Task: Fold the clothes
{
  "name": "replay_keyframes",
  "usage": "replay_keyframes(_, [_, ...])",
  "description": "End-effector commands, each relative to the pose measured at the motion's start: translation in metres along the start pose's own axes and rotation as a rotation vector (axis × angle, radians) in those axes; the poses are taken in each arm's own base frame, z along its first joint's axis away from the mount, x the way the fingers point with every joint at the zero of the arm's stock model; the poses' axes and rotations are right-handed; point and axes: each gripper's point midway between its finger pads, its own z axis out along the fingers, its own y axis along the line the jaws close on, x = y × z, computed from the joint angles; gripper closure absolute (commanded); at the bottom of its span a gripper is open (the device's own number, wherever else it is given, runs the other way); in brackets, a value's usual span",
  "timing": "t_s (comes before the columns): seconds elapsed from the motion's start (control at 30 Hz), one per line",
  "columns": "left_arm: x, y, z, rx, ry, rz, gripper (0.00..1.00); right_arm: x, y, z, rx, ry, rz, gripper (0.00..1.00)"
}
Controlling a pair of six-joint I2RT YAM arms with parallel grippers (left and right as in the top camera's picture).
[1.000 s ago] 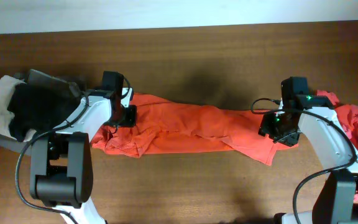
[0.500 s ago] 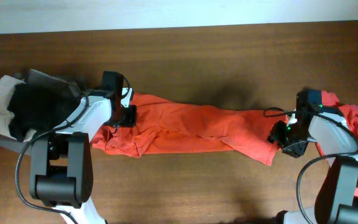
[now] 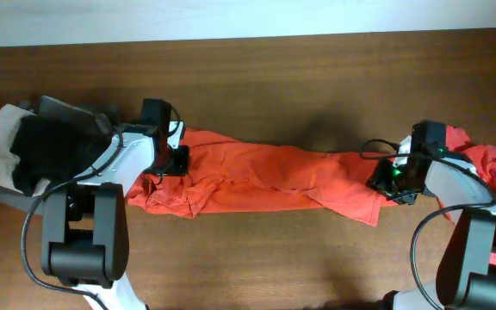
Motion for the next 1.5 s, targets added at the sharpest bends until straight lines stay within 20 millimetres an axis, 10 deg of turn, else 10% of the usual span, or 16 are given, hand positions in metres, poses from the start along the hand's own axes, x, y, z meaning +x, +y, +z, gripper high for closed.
replay_keyframes(0.0, [0.004, 0.000, -0.001, -0.007, 0.006, 0.023, 0.69, 0.002, -0.012, 0.005, 0.049, 0.009, 0.005, 0.73])
replay_keyframes(0.17, [0.004, 0.000, -0.001, -0.007, 0.007, 0.023, 0.69, -0.003, -0.011, 0.004, 0.046, -0.008, -0.003, 0.96])
replay_keyframes(0.7, [0.004, 0.000, -0.001, -0.007, 0.007, 0.023, 0.69, -0.046, 0.023, -0.027, -0.062, -0.108, -0.107, 0.93])
replay_keyframes(0.9, [0.005, 0.000, -0.001, -0.007, 0.012, 0.023, 0.69, -0.030, 0.012, -0.032, -0.020, -0.027, -0.046, 0.94])
replay_keyframes(1.23, [0.006, 0.000, -0.001, -0.007, 0.014, 0.022, 0.70, -0.069, 0.009, -0.039, -0.056, -0.179, -0.049, 0.96])
replay_keyframes(1.47, [0.007, 0.000, -0.001, -0.007, 0.019, 0.037, 0.70, -0.039, 0.043, -0.041, -0.264, -0.050, -0.057, 0.92])
